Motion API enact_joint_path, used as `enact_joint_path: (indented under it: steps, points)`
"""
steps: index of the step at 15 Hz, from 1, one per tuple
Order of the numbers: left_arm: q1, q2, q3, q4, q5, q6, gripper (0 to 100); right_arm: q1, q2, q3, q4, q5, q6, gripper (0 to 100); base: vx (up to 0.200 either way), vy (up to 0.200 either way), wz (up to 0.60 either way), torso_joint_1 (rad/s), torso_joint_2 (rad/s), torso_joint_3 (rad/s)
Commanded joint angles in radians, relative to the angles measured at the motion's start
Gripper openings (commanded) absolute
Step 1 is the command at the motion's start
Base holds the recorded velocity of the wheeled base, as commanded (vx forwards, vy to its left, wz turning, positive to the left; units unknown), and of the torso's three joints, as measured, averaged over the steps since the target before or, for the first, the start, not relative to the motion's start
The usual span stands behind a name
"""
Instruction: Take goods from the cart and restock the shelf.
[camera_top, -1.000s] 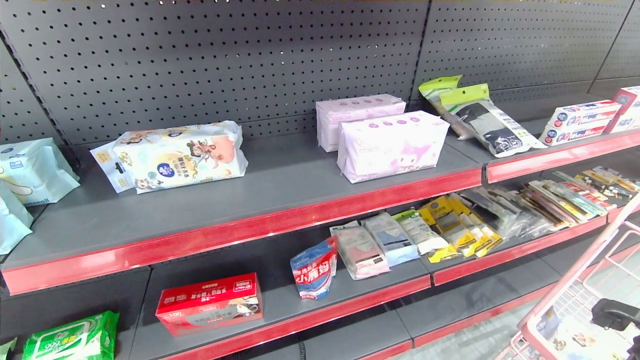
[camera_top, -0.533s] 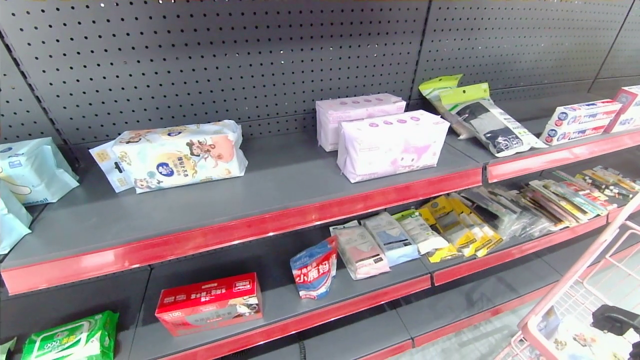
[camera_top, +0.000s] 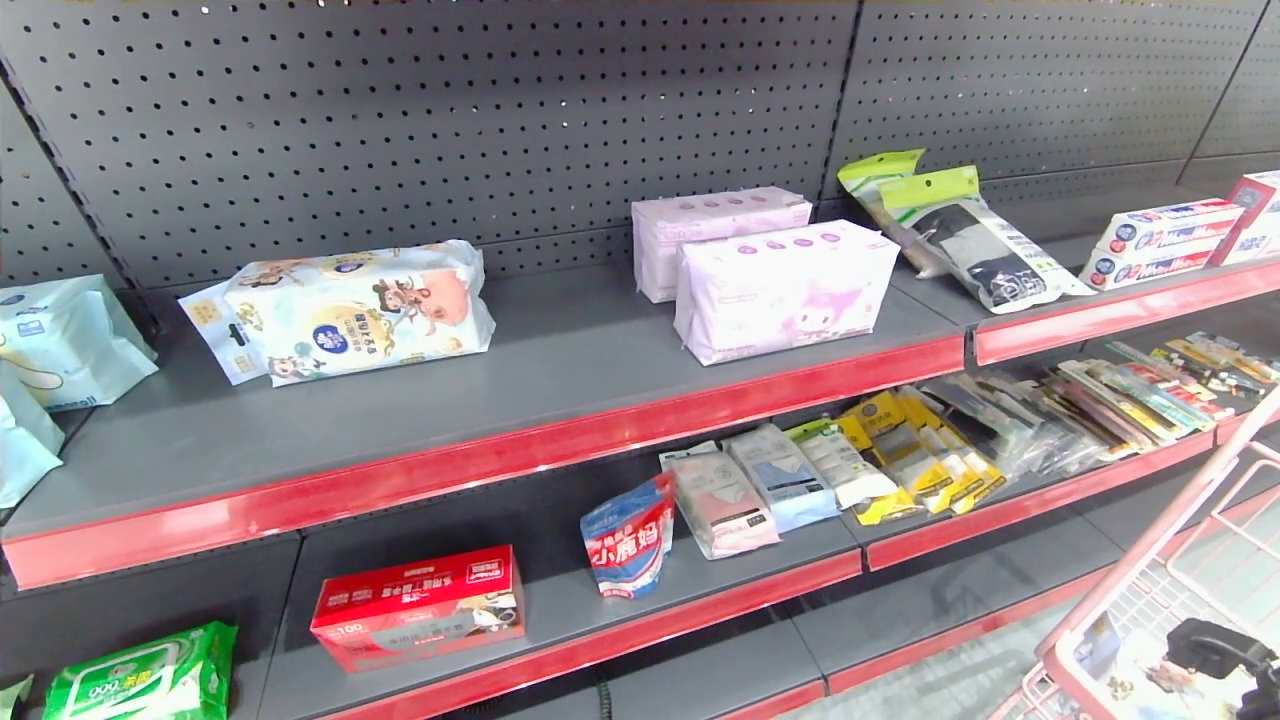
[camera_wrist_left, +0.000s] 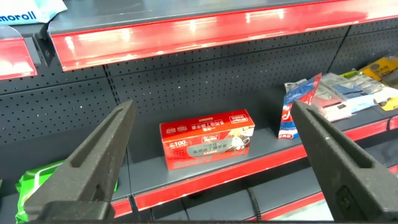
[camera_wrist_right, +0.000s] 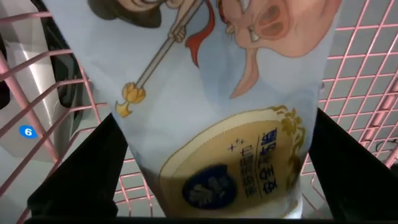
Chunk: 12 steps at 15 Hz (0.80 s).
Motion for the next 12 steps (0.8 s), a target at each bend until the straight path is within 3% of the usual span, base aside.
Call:
enact_joint_path:
  steps: [1, 9, 10, 12]
  points:
    - [0.0, 0.001, 0.0, 0.0, 0.0, 0.0, 100, 0.002, 0.033, -0.004, 0.0, 0.003, -0.001, 100, 0.0, 0.0, 0.0, 0.0, 0.0, 0.0]
    - [0.0, 0.001, 0.0, 0.0, 0.0, 0.0, 100, 0.002, 0.039, -0.005, -0.001, 0.021, -0.003, 100, 0.0, 0.0, 0.0, 0.0, 0.0, 0.0]
    - [0.0, 0.001, 0.0, 0.0, 0.0, 0.0, 100, 0.003, 0.039, -0.007, -0.001, 0.02, -0.001, 0, 0.0, 0.0, 0.0, 0.0, 0.0, 0.0]
    - [0.0, 0.001, 0.0, 0.0, 0.0, 0.0, 100, 0.002, 0.035, -0.002, 0.0, 0.021, -0.001, 0, 0.0, 0.0, 0.0, 0.0, 0.0, 0.0]
